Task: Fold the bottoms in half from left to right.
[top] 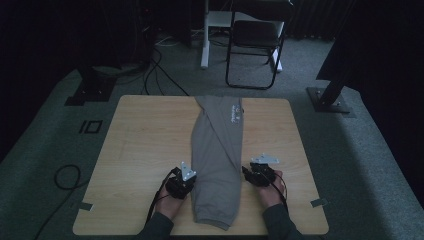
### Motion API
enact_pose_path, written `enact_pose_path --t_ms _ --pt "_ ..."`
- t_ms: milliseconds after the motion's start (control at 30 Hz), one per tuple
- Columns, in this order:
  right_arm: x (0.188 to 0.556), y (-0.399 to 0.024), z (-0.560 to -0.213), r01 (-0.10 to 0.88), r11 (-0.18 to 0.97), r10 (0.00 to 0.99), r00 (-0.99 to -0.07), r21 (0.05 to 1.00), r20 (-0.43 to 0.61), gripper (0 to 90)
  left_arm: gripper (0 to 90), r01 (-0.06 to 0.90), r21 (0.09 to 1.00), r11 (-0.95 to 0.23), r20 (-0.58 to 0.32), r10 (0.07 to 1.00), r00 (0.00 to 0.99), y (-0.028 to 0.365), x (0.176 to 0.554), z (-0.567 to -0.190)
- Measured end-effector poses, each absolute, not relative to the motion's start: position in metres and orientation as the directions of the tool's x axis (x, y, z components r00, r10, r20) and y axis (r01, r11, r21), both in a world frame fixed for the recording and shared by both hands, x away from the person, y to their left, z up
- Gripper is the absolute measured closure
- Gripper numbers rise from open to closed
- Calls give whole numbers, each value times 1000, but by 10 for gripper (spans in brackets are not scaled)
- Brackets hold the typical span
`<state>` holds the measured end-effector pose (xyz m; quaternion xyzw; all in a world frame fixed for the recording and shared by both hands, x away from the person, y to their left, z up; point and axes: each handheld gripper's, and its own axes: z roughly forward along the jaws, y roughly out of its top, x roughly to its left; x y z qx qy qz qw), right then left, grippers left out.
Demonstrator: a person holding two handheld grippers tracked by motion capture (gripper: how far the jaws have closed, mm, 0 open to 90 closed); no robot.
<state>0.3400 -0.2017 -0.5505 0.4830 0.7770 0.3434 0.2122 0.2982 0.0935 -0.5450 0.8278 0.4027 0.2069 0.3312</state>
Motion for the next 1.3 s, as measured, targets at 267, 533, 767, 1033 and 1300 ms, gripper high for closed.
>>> enact_pose_path --t_ms 267,533,767,1033,1300 --pt "354 -180 -536 535 314 849 -528 784 20 531 628 494 749 -442 103 814 572 85 341 -537" --pt "416 -138 -539 536 364 853 -520 762 -42 401 636 562 743 -363 83 883 461 84 407 -546" --pt "451 -120 -550 574 370 878 -472 731 -74 426 792 559 747 -360 69 878 474 84 416 -554" --pt "450 -170 -552 653 169 957 -288 738 35 695 859 559 738 -378 72 868 492 84 410 -553" --pt "433 -180 -552 641 228 933 -360 733 24 777 862 552 736 -392 57 849 526 86 379 -553"
